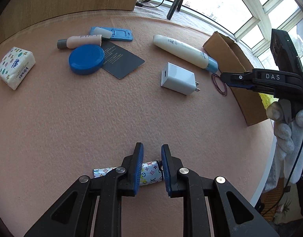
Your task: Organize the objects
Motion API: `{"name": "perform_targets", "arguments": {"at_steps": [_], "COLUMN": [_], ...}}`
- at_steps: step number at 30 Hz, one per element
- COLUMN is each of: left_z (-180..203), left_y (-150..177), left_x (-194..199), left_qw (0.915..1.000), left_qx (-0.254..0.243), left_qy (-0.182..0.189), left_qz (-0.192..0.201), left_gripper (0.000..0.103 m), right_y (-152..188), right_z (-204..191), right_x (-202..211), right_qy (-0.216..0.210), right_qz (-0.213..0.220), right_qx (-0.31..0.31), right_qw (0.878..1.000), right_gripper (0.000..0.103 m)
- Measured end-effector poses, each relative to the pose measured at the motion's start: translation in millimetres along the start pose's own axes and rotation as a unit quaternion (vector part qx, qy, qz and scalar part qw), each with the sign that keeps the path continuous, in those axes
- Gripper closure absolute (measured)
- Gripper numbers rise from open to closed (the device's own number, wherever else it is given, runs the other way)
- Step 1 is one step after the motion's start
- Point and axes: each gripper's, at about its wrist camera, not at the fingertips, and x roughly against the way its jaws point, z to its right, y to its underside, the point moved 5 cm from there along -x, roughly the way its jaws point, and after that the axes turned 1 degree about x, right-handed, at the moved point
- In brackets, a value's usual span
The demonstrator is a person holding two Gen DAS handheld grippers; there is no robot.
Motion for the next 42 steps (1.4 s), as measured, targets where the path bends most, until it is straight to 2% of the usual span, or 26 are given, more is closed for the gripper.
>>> {"name": "perform_targets", "arguments": {"at_steps": [2,7,13,16,18,21,26,30,33,36,42], "left_z": [0.0,-1.8,-1.6,-4.7,-12.3,-29.9,-55.5,-61.0,-56.6,-40.1,5.2], "left_y": [5.6,11.4,6.2,1.9,-1.6,-6.7,-4.0,7.5,20.8,36.4,70.5], "left_x": [2.2,10.4,36.0,42.5,43.4,44.9,38.7,35.8,32.3,28.8,21.1], "left_qw": [1.0,1.0,0.9996,0.9995,0.9995,0.9995,0.9982,0.9973,0.9952,0.9953,0.9947], "left_qx": [-0.004,0.001,0.0,-0.011,-0.005,0.016,0.051,0.056,0.062,0.048,0.011], "left_qy": [-0.004,-0.001,0.011,-0.002,-0.006,0.001,0.028,0.047,0.073,0.079,0.092], "left_qz": [0.001,0.003,0.027,0.031,0.03,0.029,0.009,-0.005,-0.02,-0.028,-0.044], "left_gripper": [0.083,0.083,0.081,0.081,0.076,0.076,0.076,0.076,0.075,0.075,0.075], "right_y": [-3.0,-5.4,-9.5,-11.2,-9.3,-3.6,13.8,32.5,41.7,46.4,57.2], "right_z": [0.6,0.3,1.9,0.6,-3.4,-11.7,-16.8,-22.1,-21.7,-19.3,-24.5], "right_x": [-5.5,-17.6,-29.0,-29.5,-30.0,-30.2,-27.8,-22.0,-18.1,-18.5,-19.3], "right_qy": [0.02,0.034,0.054,0.057,0.044,0.031,-0.022,-0.032,-0.045,-0.068,-0.086], "right_qz": [-0.002,-0.013,-0.018,-0.019,-0.026,-0.036,-0.059,-0.065,-0.068,-0.076,-0.086], "right_qx": [0.006,0.013,0.013,0.015,0.011,0.017,0.002,0.015,0.013,-0.004,-0.001], "right_qw": [1.0,0.999,0.998,0.998,0.999,0.999,0.998,0.997,0.997,0.995,0.993], "right_gripper": [0.071,0.071,0.071,0.069,0.069,0.069,0.069,0.069,0.069,0.069,0.069]}}
